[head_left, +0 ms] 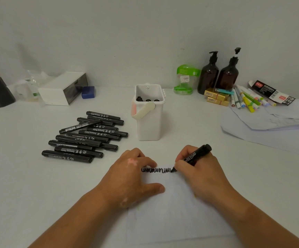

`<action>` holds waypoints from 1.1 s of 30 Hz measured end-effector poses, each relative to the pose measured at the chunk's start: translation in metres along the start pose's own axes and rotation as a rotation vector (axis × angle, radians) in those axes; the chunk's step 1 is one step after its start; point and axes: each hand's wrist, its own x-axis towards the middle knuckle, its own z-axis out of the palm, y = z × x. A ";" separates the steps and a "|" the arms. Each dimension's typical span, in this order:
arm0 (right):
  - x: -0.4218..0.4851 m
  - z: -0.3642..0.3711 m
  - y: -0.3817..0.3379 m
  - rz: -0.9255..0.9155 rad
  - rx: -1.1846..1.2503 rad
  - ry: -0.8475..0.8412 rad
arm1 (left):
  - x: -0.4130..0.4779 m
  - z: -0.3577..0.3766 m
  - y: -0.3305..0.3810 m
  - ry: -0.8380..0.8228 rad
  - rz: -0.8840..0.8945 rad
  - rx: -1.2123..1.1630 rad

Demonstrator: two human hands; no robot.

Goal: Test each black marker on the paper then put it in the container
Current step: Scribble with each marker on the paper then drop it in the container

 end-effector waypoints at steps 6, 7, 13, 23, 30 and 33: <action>0.003 -0.008 -0.002 0.018 0.330 0.129 | -0.001 -0.006 0.002 0.088 -0.018 -0.144; 0.004 -0.011 -0.003 0.038 0.433 0.140 | 0.000 -0.009 0.002 0.123 -0.035 -0.245; 0.003 -0.019 -0.005 0.027 0.636 0.086 | 0.000 -0.015 0.000 0.171 -0.089 -0.578; 0.001 -0.026 -0.009 0.004 0.928 -0.047 | 0.005 -0.014 -0.006 0.216 -0.186 -0.838; -0.001 -0.027 -0.012 -0.024 0.877 -0.016 | 0.002 -0.016 -0.001 0.173 -0.084 -0.863; -0.002 -0.027 -0.012 -0.028 0.885 -0.030 | 0.002 -0.016 0.001 0.138 -0.054 -0.868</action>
